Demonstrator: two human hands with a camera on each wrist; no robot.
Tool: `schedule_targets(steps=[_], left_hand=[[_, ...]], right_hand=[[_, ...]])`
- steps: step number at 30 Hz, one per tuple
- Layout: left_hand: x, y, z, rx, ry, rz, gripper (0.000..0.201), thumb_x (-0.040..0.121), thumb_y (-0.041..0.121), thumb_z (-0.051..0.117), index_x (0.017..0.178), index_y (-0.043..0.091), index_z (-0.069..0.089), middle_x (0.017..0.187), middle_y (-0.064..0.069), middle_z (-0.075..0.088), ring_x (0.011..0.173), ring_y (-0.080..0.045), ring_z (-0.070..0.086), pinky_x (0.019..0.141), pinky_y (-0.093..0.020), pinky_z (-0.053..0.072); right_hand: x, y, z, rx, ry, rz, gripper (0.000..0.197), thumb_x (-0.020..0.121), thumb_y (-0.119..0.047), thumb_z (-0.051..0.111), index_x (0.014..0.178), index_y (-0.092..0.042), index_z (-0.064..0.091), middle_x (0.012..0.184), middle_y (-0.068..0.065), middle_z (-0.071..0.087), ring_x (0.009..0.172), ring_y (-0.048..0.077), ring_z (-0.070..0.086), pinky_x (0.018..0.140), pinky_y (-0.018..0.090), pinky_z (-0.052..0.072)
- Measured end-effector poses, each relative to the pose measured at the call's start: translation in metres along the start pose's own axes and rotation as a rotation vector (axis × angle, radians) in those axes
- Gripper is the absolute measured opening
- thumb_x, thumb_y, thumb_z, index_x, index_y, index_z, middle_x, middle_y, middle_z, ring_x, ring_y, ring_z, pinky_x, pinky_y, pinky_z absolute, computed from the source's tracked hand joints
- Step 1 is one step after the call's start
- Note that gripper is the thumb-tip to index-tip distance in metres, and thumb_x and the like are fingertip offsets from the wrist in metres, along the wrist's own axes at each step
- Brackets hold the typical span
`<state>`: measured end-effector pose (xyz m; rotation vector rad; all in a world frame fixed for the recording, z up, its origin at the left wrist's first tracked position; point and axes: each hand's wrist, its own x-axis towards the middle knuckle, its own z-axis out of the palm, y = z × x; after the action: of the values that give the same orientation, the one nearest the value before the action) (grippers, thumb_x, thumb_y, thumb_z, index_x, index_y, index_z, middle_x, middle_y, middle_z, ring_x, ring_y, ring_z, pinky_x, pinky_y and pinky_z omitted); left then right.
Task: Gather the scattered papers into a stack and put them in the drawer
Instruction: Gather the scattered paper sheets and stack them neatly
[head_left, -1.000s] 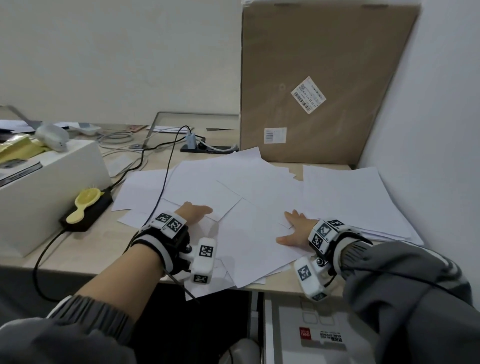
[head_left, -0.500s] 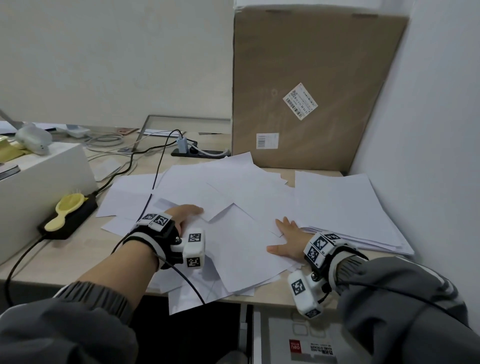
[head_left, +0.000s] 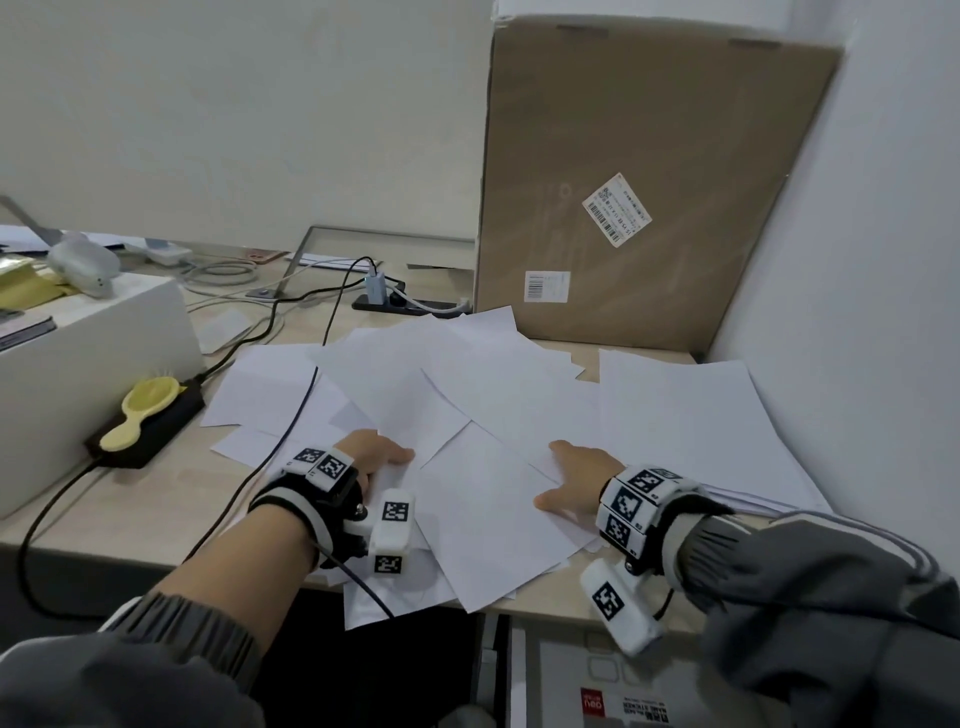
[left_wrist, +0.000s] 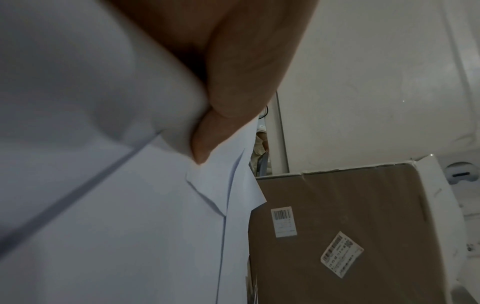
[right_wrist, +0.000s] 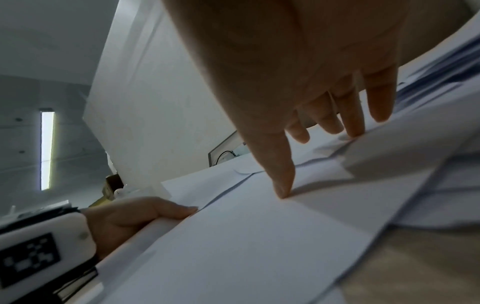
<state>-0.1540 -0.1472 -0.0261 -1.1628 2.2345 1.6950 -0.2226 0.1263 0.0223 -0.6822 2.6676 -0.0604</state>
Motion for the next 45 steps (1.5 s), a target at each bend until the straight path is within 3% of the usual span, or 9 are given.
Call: schedule_targets(steps=[9, 15, 20, 24, 29, 33, 36, 39, 45], left_hand=[[0.022, -0.018, -0.015, -0.076, -0.211, -0.059, 0.104, 0.028, 0.031, 0.098, 0.119, 0.0, 0.059, 0.119, -0.027, 0.064, 0.113, -0.047, 0.059, 0.097, -0.063, 0.042], [-0.028, 0.001, -0.007, -0.506, -0.098, -0.064, 0.036, 0.099, 0.039, 0.045, 0.101, 0.007, 0.06, 0.098, -0.016, 0.066, 0.093, -0.032, 0.062, 0.075, -0.041, 0.051], [0.002, -0.014, -0.009, -0.502, -0.039, 0.009, 0.026, 0.082, 0.021, 0.055, 0.099, 0.001, 0.059, 0.109, -0.019, 0.065, 0.1, -0.033, 0.063, 0.097, -0.049, 0.047], [-0.02, -0.008, -0.007, -0.368, -0.12, 0.041, 0.014, 0.084, 0.003, 0.063, 0.096, -0.002, 0.059, 0.1, -0.022, 0.065, 0.09, -0.034, 0.064, 0.086, -0.046, 0.053], [-0.031, -0.006, -0.008, -0.302, -0.25, 0.098, 0.027, 0.084, -0.013, 0.058, 0.111, -0.011, 0.058, 0.106, -0.027, 0.066, 0.09, -0.039, 0.066, 0.074, -0.045, 0.058], [-0.027, -0.011, -0.015, -0.318, -0.342, 0.108, 0.059, 0.062, -0.005, 0.073, 0.118, -0.003, 0.054, 0.111, -0.021, 0.057, 0.093, -0.037, 0.056, 0.078, -0.043, 0.051], [-0.034, -0.01, -0.02, -0.351, -0.389, 0.056, 0.056, 0.055, 0.011, 0.08, 0.106, 0.004, 0.057, 0.102, -0.016, 0.054, 0.081, -0.028, 0.055, 0.072, -0.036, 0.046], [-0.036, -0.007, -0.017, -0.465, -0.378, -0.032, 0.031, 0.087, 0.031, 0.063, 0.097, 0.002, 0.065, 0.086, -0.013, 0.071, 0.073, -0.027, 0.069, 0.072, -0.037, 0.053], [-0.039, 0.011, -0.009, -0.53, -0.195, -0.055, 0.032, 0.089, 0.031, 0.066, 0.1, 0.001, 0.062, 0.095, -0.018, 0.067, 0.08, -0.031, 0.064, 0.065, -0.04, 0.052]], right_hand=[[0.015, -0.015, -0.01, -0.174, 0.043, 0.032, 0.05, 0.084, -0.037, 0.054, 0.125, -0.012, 0.04, 0.104, 0.006, 0.056, 0.091, 0.025, 0.056, 0.073, 0.031, 0.046], [0.016, -0.017, -0.013, -0.319, 0.079, -0.001, 0.025, 0.092, -0.013, 0.045, 0.116, -0.007, 0.045, 0.11, 0.009, 0.058, 0.096, 0.027, 0.057, 0.073, 0.028, 0.039], [0.024, -0.007, -0.022, -0.043, 0.217, 0.088, 0.03, 0.09, -0.008, 0.041, 0.061, -0.014, 0.036, 0.064, 0.0, 0.039, 0.073, 0.023, 0.046, 0.048, 0.023, 0.029], [0.02, -0.028, -0.037, 0.169, 0.389, -0.024, 0.034, 0.084, -0.01, 0.045, 0.052, -0.014, 0.032, 0.054, 0.006, 0.045, 0.061, 0.027, 0.057, 0.052, 0.026, 0.035], [0.02, -0.095, -0.047, 0.444, 0.4, -0.206, 0.02, 0.085, -0.014, 0.049, 0.065, -0.013, 0.051, 0.068, 0.012, 0.063, 0.064, 0.023, 0.072, 0.061, 0.029, 0.05], [0.023, -0.132, -0.037, 0.978, 0.203, -0.266, 0.031, 0.093, -0.025, 0.053, 0.119, -0.009, 0.059, 0.113, 0.009, 0.062, 0.096, 0.023, 0.067, 0.074, 0.029, 0.055], [0.024, -0.123, -0.03, 0.84, 0.174, -0.274, 0.044, 0.092, -0.031, 0.055, 0.13, -0.01, 0.053, 0.128, 0.005, 0.057, 0.116, 0.021, 0.058, 0.097, 0.034, 0.049], [0.023, -0.084, -0.025, 0.621, 0.17, -0.238, 0.032, 0.091, -0.021, 0.059, 0.119, -0.005, 0.062, 0.124, 0.008, 0.063, 0.116, 0.02, 0.058, 0.092, 0.023, 0.043], [-0.006, -0.004, -0.013, 0.241, -0.033, -0.142, 0.048, 0.093, -0.027, 0.056, 0.137, -0.011, 0.047, 0.141, 0.004, 0.049, 0.129, 0.016, 0.047, 0.106, 0.023, 0.032]])
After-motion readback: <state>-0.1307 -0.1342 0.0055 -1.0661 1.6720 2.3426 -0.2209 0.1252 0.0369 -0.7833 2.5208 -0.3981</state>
